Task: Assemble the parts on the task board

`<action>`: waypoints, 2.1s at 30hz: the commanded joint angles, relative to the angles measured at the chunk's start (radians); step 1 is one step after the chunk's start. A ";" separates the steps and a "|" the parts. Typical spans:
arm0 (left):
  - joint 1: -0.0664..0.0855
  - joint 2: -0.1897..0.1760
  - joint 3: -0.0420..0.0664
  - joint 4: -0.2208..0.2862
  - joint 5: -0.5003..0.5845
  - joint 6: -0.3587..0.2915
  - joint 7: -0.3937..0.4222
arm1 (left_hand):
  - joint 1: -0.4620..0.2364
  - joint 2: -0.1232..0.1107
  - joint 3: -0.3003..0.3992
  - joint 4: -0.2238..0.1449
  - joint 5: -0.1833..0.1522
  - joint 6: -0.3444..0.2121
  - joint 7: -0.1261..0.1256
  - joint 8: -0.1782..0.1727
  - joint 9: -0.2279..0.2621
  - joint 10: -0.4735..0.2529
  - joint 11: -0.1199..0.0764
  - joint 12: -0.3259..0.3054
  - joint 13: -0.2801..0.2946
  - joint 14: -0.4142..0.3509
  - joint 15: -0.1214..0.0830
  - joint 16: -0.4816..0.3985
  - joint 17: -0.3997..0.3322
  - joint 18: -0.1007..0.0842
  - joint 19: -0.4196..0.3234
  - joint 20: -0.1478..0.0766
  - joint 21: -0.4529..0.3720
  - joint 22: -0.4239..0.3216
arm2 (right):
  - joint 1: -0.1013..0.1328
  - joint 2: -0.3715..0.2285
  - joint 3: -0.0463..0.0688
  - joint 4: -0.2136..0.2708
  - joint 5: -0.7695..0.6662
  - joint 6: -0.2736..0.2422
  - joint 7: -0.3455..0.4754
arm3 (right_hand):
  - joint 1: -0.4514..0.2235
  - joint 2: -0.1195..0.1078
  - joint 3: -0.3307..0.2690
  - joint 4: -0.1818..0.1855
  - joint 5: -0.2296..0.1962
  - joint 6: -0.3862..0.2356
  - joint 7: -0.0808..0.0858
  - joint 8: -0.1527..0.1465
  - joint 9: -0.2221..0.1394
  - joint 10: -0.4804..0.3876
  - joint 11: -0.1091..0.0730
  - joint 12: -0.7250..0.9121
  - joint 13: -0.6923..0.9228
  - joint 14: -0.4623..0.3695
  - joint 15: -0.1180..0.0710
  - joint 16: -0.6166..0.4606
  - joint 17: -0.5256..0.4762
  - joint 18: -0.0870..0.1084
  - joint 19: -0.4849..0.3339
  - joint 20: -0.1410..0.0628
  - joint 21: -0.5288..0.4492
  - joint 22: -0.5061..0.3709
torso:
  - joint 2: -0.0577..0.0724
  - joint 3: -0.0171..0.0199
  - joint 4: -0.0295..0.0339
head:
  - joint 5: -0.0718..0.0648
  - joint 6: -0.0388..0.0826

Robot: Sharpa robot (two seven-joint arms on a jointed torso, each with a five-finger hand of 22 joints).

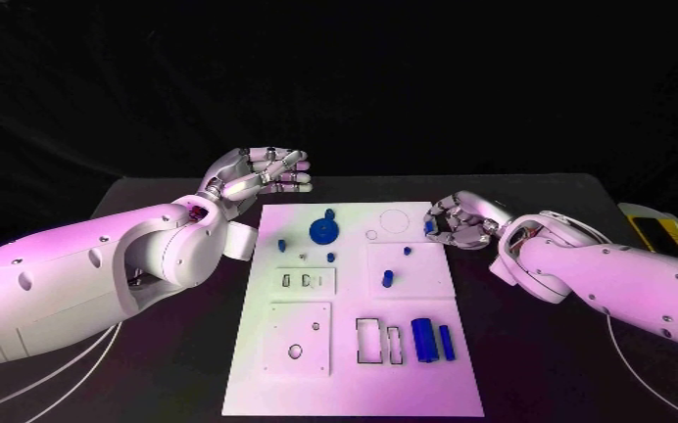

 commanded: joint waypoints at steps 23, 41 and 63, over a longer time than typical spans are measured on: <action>0.001 -0.001 0.001 0.000 0.002 0.017 0.001 | 0.013 -0.003 0.004 -0.003 -0.001 0.006 0.016 0.003 0.001 0.008 0.001 -0.008 0.001 -0.005 -0.002 -0.005 0.003 0.014 0.003 0.002 -0.006 -0.002 | -0.005 0.001 0.000 0.007 0.035 -0.128 0.003 | 0.008 0.072 0.031 -0.004 -0.037 0.073 -0.041 0.100 0.045 0.064 -0.041 0.040 0.054 0.087 -0.042 0.008 0.190 -0.007 0.031 -0.030 0.033 0.119 | -0.001 0.0004 -0.0001 | 0.003 -0.002; 0.001 0.014 0.000 -0.025 -0.006 0.017 -0.004 | 0.024 -0.003 0.010 0.001 0.000 0.033 -0.006 0.012 0.006 0.047 -0.014 -0.002 0.003 -0.015 -0.004 -0.025 0.014 0.010 -0.069 0.021 -0.048 -0.010 | 0.048 0.046 0.001 0.239 -0.105 -0.115 -0.301 | 0.006 0.089 0.050 -0.009 -0.034 0.049 -0.036 0.108 0.051 0.052 -0.038 0.027 0.041 0.086 -0.041 0.007 0.187 -0.005 0.026 -0.032 0.025 0.113 | -0.009 -0.0041 0.0051 | 0.020 -0.002; 0.001 0.030 0.000 -0.044 -0.029 0.016 -0.023 | 0.014 -0.011 0.037 0.003 -0.002 0.063 -0.019 0.006 0.006 0.133 -0.039 -0.010 0.004 0.113 -0.046 0.047 0.092 0.014 0.072 -0.037 0.065 0.039 | 0.003 0.260 -0.013 0.244 -0.286 -0.088 -0.400 | -0.015 0.076 0.045 -0.008 -0.035 0.052 -0.040 0.122 0.059 0.059 -0.040 0.030 0.047 0.086 -0.042 0.007 0.187 -0.006 0.028 -0.032 0.026 0.115 | -0.008 -0.0044 0.0095 | 0.048 -0.022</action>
